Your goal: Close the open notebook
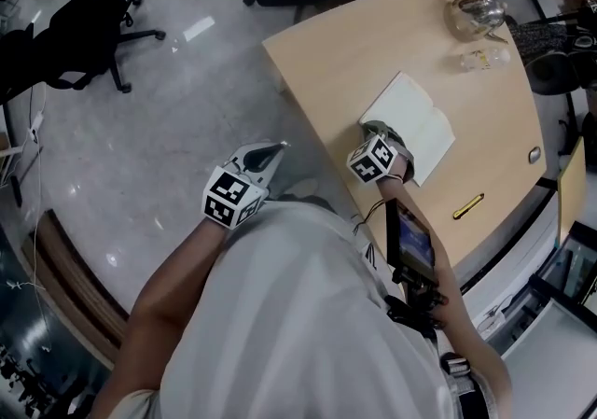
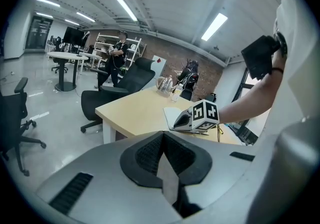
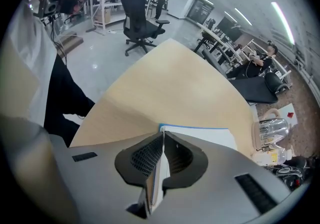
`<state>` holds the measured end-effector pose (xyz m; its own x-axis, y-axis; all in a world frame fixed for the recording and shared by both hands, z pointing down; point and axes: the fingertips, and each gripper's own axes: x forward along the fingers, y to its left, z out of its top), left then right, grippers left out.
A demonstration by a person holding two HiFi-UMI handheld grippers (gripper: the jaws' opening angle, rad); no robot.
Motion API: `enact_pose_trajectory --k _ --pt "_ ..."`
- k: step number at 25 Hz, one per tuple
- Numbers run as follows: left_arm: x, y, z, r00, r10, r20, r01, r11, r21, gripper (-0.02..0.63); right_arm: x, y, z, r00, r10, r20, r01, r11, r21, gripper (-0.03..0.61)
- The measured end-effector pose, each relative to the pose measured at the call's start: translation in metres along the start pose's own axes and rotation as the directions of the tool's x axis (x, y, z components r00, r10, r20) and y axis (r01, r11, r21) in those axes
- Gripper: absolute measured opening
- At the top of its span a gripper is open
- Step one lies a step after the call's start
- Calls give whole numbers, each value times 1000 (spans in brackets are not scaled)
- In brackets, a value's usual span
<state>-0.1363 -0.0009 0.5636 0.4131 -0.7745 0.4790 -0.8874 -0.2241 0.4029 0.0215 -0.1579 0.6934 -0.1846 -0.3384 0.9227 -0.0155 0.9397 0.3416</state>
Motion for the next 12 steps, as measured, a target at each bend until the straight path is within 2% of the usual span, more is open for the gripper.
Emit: enact_pose_trajectory --k 4,7,12 --pt "7 -3 7 999 -33 -3 33 999 22 5 -15 -5 4 999 -22 45 19 998 65 17" --pt "16 -9 12 998 -69 -9 69 996 48 5 -29 -10 5 994 -72 81 64 993 101 17" --pt "30 -27 16 991 -132 -36 135 987 88 5 -65 -21 1 971 -165 174 124 967 222 15"
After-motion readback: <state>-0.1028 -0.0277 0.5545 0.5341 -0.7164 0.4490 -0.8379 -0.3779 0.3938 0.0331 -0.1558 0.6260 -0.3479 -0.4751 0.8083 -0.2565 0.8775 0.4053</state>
